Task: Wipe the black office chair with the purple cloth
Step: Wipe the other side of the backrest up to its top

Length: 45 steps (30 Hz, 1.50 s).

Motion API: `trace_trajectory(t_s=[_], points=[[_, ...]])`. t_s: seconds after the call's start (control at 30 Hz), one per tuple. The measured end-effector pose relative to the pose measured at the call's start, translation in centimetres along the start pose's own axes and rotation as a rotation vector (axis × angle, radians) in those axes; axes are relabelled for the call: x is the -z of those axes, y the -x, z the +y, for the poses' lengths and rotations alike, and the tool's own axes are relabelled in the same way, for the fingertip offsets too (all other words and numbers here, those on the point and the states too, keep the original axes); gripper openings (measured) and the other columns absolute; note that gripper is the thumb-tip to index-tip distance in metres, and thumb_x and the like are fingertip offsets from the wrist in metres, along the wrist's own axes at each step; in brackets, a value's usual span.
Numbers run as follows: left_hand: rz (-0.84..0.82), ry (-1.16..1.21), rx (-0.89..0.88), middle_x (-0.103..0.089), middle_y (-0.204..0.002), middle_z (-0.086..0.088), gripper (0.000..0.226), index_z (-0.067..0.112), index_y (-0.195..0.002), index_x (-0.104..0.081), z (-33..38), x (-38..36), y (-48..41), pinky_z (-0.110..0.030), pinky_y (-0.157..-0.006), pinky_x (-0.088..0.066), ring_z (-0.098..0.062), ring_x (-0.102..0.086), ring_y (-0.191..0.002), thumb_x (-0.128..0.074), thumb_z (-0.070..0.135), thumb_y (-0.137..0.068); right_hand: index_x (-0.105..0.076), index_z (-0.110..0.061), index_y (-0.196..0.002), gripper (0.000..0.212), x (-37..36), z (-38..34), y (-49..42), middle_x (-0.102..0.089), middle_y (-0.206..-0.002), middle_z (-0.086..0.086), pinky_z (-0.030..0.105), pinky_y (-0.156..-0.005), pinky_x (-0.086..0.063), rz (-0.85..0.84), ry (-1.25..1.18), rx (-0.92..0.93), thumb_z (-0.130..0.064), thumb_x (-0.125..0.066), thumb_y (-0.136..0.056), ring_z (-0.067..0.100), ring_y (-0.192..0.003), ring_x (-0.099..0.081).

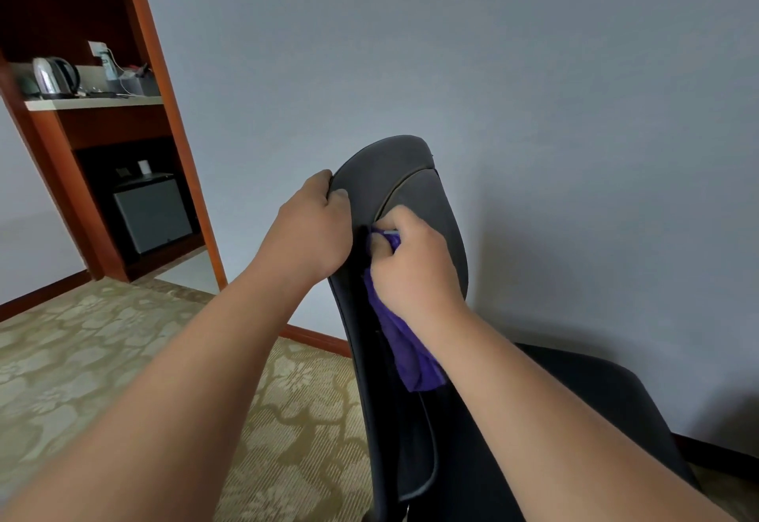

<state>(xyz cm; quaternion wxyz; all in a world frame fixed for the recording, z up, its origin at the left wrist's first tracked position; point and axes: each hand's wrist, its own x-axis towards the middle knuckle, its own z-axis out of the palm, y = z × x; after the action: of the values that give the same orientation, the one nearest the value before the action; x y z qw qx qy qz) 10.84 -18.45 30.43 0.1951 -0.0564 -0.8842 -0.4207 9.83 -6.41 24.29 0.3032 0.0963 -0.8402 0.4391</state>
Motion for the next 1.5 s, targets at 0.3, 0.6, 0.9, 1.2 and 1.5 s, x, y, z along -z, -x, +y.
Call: trace_trajectory(t_s=[0.3, 0.6, 0.9, 1.2, 1.5], points=[[0.014, 0.030, 0.004, -0.055, -0.096, 0.010, 0.025, 0.023, -0.122, -0.053, -0.8, -0.3, -0.5, -0.030, -0.074, -0.040, -0.018, -0.056, -0.090, -0.032, 0.027, -0.109, -0.058, -0.022, -0.090, 0.008, -1.4, 2.7, -9.2, -0.054, -0.081, -0.010, 0.037, -0.076, -0.053, -0.029, 0.138, -0.174, -0.019, -0.051, -0.093, 0.023, -0.085, -0.057], [0.005, 0.031, -0.008, -0.059, -0.099, 0.003, 0.024, 0.018, -0.116, -0.055, -0.5, -0.3, -0.8, -0.029, -0.068, -0.040, -0.015, -0.057, -0.085, -0.032, 0.024, -0.108, -0.064, -0.010, -0.090, 0.017, -0.8, 1.3, -6.6, -0.063, -0.085, 0.003, 0.034, -0.068, -0.046, -0.048, 0.022, -0.218, -0.020, -0.051, -0.094, 0.023, -0.082, -0.058], [-0.011, 0.019, 0.020, -0.048, -0.085, 0.016, 0.025, 0.034, -0.090, -0.045, -0.1, -0.3, -0.4, -0.013, -0.068, -0.035, -0.002, -0.050, -0.078, -0.032, 0.024, -0.109, -0.058, -0.029, -0.114, 0.016, 0.4, -1.4, 3.7, -0.059, -0.109, -0.010, 0.040, -0.083, -0.053, -0.134, -0.055, -0.042, -0.031, -0.050, -0.100, 0.013, -0.097, -0.058], [-0.017, 0.064, 0.065, -0.054, -0.133, 0.009, 0.042, 0.024, -0.150, -0.044, 0.1, 0.1, 0.0, -0.021, -0.094, -0.033, -0.013, -0.050, -0.118, -0.033, 0.027, -0.110, -0.062, -0.028, -0.095, 0.006, -0.6, 1.1, -2.4, -0.065, -0.090, -0.010, 0.034, -0.072, -0.053, -0.017, -0.079, -0.118, -0.025, -0.057, -0.096, 0.011, -0.082, -0.061], [0.008, 0.056, 0.068, -0.044, -0.156, 0.005, 0.049, 0.026, -0.159, -0.032, -0.4, -0.1, -0.8, -0.035, -0.119, -0.034, -0.016, -0.043, -0.141, -0.034, 0.032, -0.110, -0.056, -0.009, -0.075, 0.012, -1.5, 3.2, -10.8, -0.059, -0.076, 0.005, 0.037, -0.063, -0.047, -0.064, 0.113, -0.219, -0.010, -0.048, -0.083, 0.028, -0.074, -0.058]])
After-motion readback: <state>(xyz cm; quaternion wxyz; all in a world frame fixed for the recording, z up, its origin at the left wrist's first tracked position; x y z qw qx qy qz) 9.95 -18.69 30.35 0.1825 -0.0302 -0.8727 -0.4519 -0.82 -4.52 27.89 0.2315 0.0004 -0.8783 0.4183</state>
